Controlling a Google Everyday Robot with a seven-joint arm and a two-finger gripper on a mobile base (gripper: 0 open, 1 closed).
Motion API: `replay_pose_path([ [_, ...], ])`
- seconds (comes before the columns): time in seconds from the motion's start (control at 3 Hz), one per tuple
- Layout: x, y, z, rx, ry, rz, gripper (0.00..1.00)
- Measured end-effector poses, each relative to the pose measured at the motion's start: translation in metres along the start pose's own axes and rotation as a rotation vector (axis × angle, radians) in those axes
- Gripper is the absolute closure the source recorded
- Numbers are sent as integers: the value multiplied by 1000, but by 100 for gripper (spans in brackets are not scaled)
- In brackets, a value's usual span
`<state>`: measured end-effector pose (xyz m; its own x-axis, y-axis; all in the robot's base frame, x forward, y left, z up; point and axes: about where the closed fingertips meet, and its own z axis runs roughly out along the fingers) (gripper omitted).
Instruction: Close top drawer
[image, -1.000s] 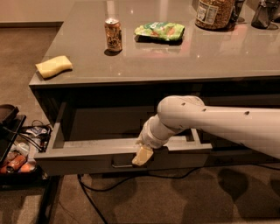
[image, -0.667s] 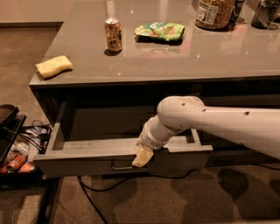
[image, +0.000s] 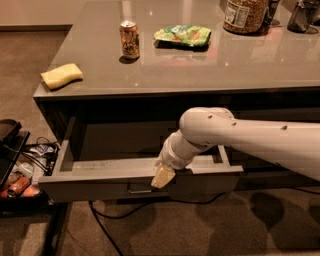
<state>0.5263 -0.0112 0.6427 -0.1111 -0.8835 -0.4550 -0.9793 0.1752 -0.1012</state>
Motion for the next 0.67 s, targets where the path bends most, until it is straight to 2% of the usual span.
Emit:
replay_pose_path([
  [0.33, 0, 0, 0, 0, 0, 0, 11],
  [0.67, 1, 0, 0, 1, -24, 6, 0],
])
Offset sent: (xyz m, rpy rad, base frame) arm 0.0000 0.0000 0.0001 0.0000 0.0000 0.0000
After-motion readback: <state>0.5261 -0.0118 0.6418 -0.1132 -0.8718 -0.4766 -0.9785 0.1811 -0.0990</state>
